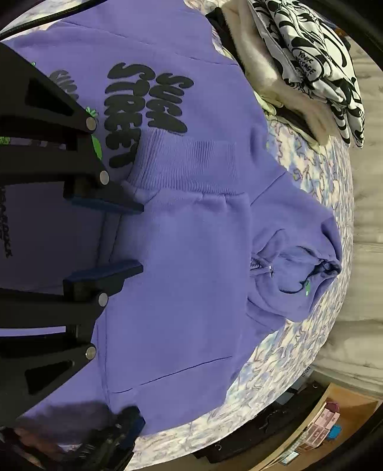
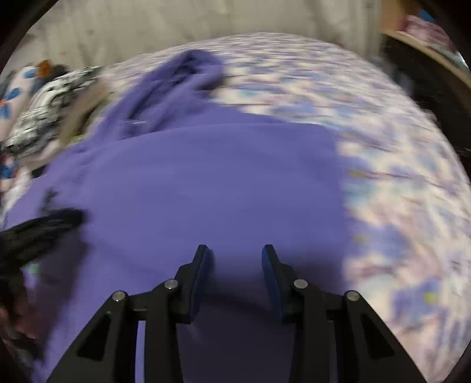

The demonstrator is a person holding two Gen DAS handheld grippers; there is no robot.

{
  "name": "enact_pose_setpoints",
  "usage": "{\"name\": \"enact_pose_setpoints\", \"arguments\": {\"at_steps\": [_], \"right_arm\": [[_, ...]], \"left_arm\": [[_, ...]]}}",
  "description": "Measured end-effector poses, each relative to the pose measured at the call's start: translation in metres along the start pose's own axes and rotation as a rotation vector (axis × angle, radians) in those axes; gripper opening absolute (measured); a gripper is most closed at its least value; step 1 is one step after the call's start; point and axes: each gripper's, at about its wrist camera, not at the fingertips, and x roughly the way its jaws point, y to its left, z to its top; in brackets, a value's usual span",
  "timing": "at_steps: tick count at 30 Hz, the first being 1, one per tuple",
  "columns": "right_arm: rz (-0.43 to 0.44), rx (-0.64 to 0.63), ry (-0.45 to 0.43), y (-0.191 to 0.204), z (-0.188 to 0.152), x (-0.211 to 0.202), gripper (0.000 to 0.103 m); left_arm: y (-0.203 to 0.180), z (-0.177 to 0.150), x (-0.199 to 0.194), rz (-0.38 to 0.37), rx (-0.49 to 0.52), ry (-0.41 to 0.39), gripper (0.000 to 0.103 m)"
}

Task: Fold large clothes
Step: 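Lay the sleeve flat across the chest and open both grippers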

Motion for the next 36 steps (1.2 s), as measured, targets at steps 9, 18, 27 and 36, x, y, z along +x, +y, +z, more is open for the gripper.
{"name": "enact_pose_setpoints", "arguments": {"at_steps": [9,18,27,36], "right_arm": [[0.024,0.048,-0.002,-0.019,-0.013,-0.019,0.017],[0.063,0.066,0.011,-0.005,-0.022,-0.035,0.018],[0.115,0.066,-0.003,0.017,-0.037,-0.068,0.018],[0.158,0.064,-0.032,0.041,-0.051,-0.101,0.018]], "left_arm": [[0.0,-0.003,-0.006,0.009,0.0,0.008,0.044],[0.005,-0.014,-0.038,0.053,0.013,-0.022,0.052],[0.012,-0.037,-0.084,0.098,0.025,-0.052,0.063],[0.023,-0.066,-0.131,0.147,0.017,-0.063,0.064]]}}
